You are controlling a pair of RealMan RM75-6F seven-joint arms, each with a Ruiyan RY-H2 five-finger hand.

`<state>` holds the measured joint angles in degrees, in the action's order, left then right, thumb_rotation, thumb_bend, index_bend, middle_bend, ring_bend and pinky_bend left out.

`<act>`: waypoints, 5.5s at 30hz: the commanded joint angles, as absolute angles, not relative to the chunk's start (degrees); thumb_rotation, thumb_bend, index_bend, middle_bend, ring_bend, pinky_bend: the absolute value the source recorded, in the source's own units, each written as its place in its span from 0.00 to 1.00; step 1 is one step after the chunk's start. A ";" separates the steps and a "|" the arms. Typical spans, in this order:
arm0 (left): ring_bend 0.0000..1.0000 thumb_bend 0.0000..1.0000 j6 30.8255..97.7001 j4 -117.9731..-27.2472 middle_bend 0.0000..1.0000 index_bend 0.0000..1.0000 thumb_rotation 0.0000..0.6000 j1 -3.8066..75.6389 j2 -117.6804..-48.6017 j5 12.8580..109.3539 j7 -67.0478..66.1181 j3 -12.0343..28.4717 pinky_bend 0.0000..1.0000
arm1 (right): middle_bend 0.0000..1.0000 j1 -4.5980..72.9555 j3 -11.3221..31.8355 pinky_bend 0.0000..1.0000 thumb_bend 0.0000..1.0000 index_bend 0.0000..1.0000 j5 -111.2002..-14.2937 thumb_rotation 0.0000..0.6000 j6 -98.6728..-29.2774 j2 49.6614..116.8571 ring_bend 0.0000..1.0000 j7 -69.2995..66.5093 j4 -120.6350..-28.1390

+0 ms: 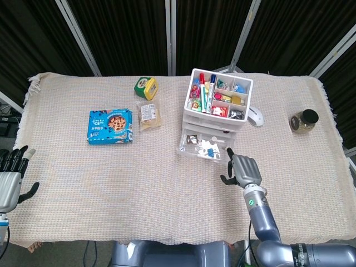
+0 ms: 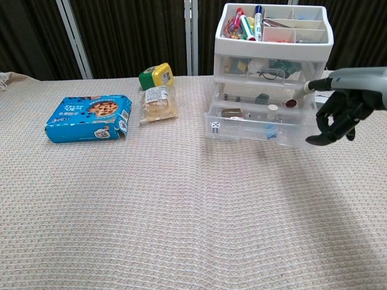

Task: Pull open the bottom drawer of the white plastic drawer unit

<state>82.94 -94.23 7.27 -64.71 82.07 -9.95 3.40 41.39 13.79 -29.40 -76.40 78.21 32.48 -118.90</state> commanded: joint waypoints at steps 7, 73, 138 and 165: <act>0.00 0.34 82.98 -94.30 0.00 0.07 1.00 7.25 -64.71 82.08 -10.04 3.40 0.00 | 0.81 42.84 15.48 0.66 0.14 0.31 -38.39 1.00 -74.14 73.04 0.85 32.89 -120.49; 0.00 0.34 82.64 -94.33 0.00 0.07 1.00 7.47 -64.63 81.90 -9.93 3.50 0.00 | 1.00 54.79 1.46 0.73 0.04 0.52 -95.08 1.00 -56.35 86.70 1.00 18.25 -57.14; 0.00 0.34 82.58 -94.50 0.00 0.07 1.00 7.49 -64.56 81.77 -10.30 3.47 0.00 | 1.00 54.72 0.84 0.73 0.22 0.55 -96.42 1.00 -55.94 92.51 1.00 27.37 -48.99; 0.00 0.34 82.50 -94.58 0.00 0.07 1.00 7.52 -64.50 81.72 -10.24 3.46 0.00 | 1.00 54.40 0.41 0.73 0.34 0.63 -96.40 1.00 -56.31 93.11 1.00 26.91 -47.85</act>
<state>82.50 -94.58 7.52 -64.50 81.72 -10.24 3.47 54.39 0.41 -96.39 -56.30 93.12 26.90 -47.84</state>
